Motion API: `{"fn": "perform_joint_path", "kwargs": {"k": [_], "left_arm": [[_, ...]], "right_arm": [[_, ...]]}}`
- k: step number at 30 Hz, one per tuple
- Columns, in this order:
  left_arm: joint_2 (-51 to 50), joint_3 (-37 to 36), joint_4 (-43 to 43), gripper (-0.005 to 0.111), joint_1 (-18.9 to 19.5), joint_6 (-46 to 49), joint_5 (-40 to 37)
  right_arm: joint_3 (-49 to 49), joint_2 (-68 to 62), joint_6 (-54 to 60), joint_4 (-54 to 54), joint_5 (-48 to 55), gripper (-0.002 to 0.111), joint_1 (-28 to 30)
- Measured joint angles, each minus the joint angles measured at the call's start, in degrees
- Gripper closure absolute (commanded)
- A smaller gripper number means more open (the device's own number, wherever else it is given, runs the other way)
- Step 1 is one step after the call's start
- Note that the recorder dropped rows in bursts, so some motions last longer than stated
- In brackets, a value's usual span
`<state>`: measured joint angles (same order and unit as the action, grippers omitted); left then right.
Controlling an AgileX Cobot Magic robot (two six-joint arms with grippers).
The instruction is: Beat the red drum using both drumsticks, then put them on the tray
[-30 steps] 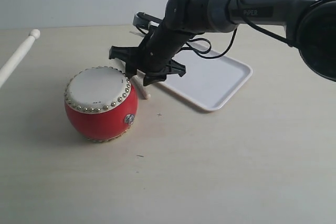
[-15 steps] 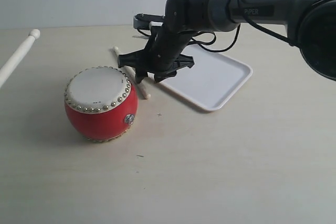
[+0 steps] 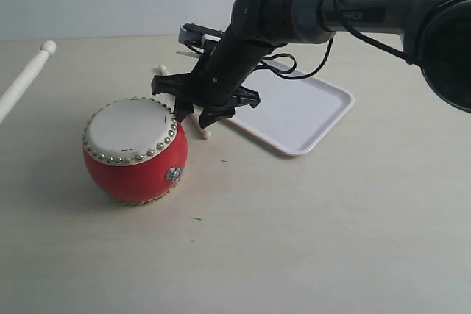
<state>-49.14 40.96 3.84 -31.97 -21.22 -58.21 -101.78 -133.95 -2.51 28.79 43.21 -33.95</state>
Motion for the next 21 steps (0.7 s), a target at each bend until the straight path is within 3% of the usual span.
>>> {"fn": "perform_joint_path", "kwargs": {"k": [10, 21], "left_arm": [[0.0, 0.0, 0.0, 0.107, 0.0, 0.0, 0.0], [0.0, 0.0, 0.0, 0.107, 0.0, 0.0, -0.1]], "right_arm": [[-1.3, -0.6, -0.3, -14.8, -3.0, 0.060, 0.0], [-5.6, -3.1, -1.7, -16.9, 0.0, 0.060, 0.0]]}}
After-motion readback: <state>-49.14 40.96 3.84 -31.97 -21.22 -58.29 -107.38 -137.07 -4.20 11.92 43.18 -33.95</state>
